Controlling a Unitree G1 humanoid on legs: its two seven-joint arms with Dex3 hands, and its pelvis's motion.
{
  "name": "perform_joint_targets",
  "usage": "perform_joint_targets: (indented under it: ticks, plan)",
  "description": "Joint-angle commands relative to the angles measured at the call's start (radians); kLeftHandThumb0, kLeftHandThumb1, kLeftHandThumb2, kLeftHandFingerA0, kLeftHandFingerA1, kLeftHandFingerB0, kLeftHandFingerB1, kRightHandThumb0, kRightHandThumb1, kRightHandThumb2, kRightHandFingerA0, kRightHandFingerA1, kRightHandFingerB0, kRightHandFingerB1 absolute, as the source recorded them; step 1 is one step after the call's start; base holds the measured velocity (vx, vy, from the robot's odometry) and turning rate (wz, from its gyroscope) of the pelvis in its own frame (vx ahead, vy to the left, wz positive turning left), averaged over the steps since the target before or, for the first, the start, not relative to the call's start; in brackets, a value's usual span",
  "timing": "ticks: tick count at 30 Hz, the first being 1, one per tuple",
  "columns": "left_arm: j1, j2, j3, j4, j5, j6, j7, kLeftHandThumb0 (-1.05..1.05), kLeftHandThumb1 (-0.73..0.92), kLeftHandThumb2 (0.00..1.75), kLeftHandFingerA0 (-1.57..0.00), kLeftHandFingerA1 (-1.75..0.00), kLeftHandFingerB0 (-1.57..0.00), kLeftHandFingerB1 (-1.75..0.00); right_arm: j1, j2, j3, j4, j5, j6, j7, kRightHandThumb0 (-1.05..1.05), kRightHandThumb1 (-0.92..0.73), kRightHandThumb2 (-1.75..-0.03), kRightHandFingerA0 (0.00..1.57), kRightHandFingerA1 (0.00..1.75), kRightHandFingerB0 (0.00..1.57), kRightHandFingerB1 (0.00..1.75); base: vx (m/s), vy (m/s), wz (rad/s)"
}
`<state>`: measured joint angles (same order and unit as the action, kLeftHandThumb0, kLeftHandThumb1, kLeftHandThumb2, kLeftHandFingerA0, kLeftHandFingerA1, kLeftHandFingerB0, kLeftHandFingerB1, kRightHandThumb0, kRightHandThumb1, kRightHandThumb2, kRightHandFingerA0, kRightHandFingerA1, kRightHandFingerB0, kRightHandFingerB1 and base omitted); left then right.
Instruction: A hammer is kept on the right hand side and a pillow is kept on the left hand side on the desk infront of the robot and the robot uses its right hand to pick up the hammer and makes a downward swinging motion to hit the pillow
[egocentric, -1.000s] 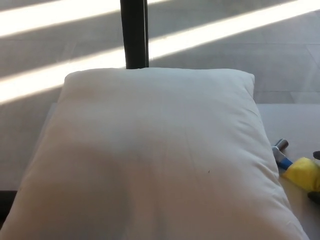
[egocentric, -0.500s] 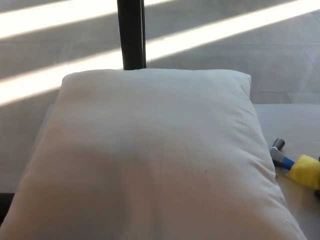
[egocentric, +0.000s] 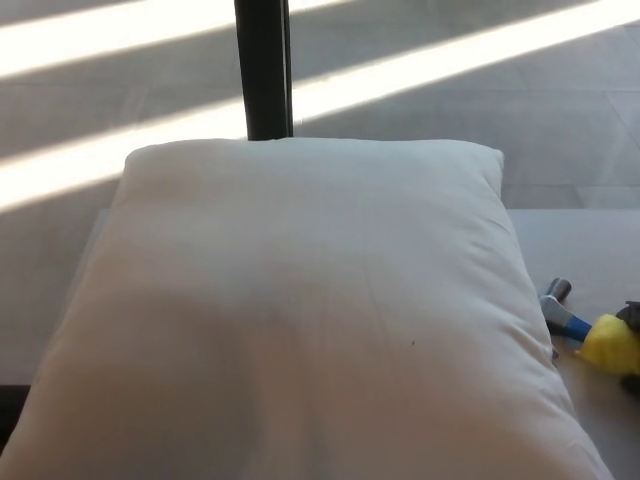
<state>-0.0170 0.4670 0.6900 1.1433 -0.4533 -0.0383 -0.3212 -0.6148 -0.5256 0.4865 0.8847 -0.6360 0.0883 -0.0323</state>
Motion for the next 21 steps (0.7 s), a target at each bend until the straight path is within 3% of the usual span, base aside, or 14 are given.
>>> perform_joint_targets:
  ticks: [1,4,8,9,10,11,12,13,14,15,17,18,20,21]
  plan:
    - [0.009,0.022,0.002,0.004,-0.002,-0.035,-0.006,-0.67,0.78,0.64,-0.57,-0.53,-0.5,-0.41,0.023,-0.025,0.112,0.112,-0.062,0.035,0.336,-0.29,-0.76,-0.63,0.81,0.77,0.53,0.37,0.0,0.0,0.0]
    - [0.008,0.022,0.007,0.003,-0.009,-0.028,-0.01,-0.64,0.8,0.63,-0.55,-0.52,-0.47,-0.4,-0.003,-0.016,0.172,0.148,-0.101,0.037,0.417,-0.33,-0.79,-0.64,0.89,0.7,0.74,0.48,0.0,0.0,0.0]
    - [0.009,0.024,0.002,0.004,-0.004,-0.031,-0.011,-0.64,0.81,0.64,-0.54,-0.51,-0.46,-0.39,-0.003,-0.01,0.187,0.159,-0.095,0.032,0.435,-0.31,-0.6,-0.58,0.95,0.78,0.86,0.5,0.0,0.0,0.0]
    - [0.009,0.025,0.0,0.007,-0.001,-0.033,-0.011,-0.65,0.8,0.63,-0.55,-0.51,-0.47,-0.4,0.015,-0.014,0.192,0.137,-0.1,0.037,0.407,-0.35,-0.55,-0.57,0.82,0.98,0.84,0.53,0.0,0.0,0.0]
    - [0.008,0.026,0.0,0.009,0.0,-0.034,-0.011,-0.65,0.8,0.63,-0.55,-0.51,-0.47,-0.4,0.021,-0.016,0.196,0.128,-0.101,0.039,0.394,-0.35,-0.55,-0.57,0.82,0.98,0.84,0.53,0.0,0.0,0.0]
    - [0.005,0.028,0.001,0.019,0.0,-0.036,-0.009,-0.66,0.78,0.64,-0.56,-0.51,-0.47,-0.4,0.024,-0.015,0.211,0.129,-0.119,0.039,0.367,-0.33,-0.58,-0.57,0.78,1.18,0.82,0.56,0.0,0.0,0.0]
    - [0.001,0.028,0.005,0.017,-0.007,-0.031,-0.016,-0.65,0.78,0.63,-0.57,-0.54,-0.49,-0.41,0.033,-0.012,0.213,0.127,-0.123,0.045,0.315,-0.33,-0.7,-0.6,0.71,1.14,0.68,0.49,0.0,0.0,0.0]
    - [0.002,0.028,0.006,0.014,-0.009,-0.028,-0.023,-0.65,0.78,0.63,-0.55,-0.53,-0.46,-0.4,0.038,-0.001,0.202,0.119,-0.116,0.07,0.272,-0.38,-0.92,-0.67,0.53,0.8,0.46,0.43,0.0,0.0,0.0]
    - [0.004,0.028,0.004,0.009,-0.008,-0.026,-0.025,-0.65,0.79,0.63,-0.55,-0.52,-0.46,-0.4,0.044,0.004,0.193,0.111,-0.11,0.081,0.229,-0.39,-0.92,-0.71,0.55,0.72,0.48,0.47,0.0,0.0,0.0]
    - [0.005,0.027,0.002,0.005,-0.007,-0.023,-0.022,-0.65,0.78,0.63,-0.57,-0.53,-0.47,-0.4,0.054,0.002,0.177,0.099,-0.1,0.074,0.165,-0.37,-0.89,-0.66,0.59,1.15,0.56,0.58,0.0,0.0,0.0]
    - [0.004,0.028,0.004,0.006,-0.008,-0.019,-0.019,-0.65,0.78,0.63,-0.57,-0.53,-0.47,-0.4,0.062,-0.003,0.167,0.089,-0.092,0.064,0.131,-0.37,-0.89,-0.66,0.59,1.15,0.56,0.58,0.0,0.0,0.0]
    - [0.006,0.028,0.003,0.005,-0.009,-0.019,-0.031,-0.65,0.79,0.64,-0.55,-0.54,-0.45,-0.39,0.085,-0.014,0.129,0.074,-0.07,0.008,0.022,-0.33,-0.91,-0.68,0.75,1.22,0.69,0.67,0.0,0.0,0.0]
    - [0.007,0.029,-0.002,0.01,-0.001,-0.025,-0.026,-0.65,0.79,0.64,-0.53,-0.51,-0.44,-0.39,0.111,-0.029,0.1,0.062,-0.063,-0.069,-0.1,-0.36,-0.88,-0.73,0.82,1.59,0.73,0.99,0.0,0.0,0.0]
    - [0.007,0.028,-0.003,0.007,0.0,-0.027,-0.021,-0.65,0.79,0.63,-0.54,-0.52,-0.47,-0.4,0.123,-0.039,0.097,0.06,-0.075,-0.114,-0.172,-0.33,-0.87,-0.73,0.86,1.66,0.76,1.17,0.0,0.0,0.0]
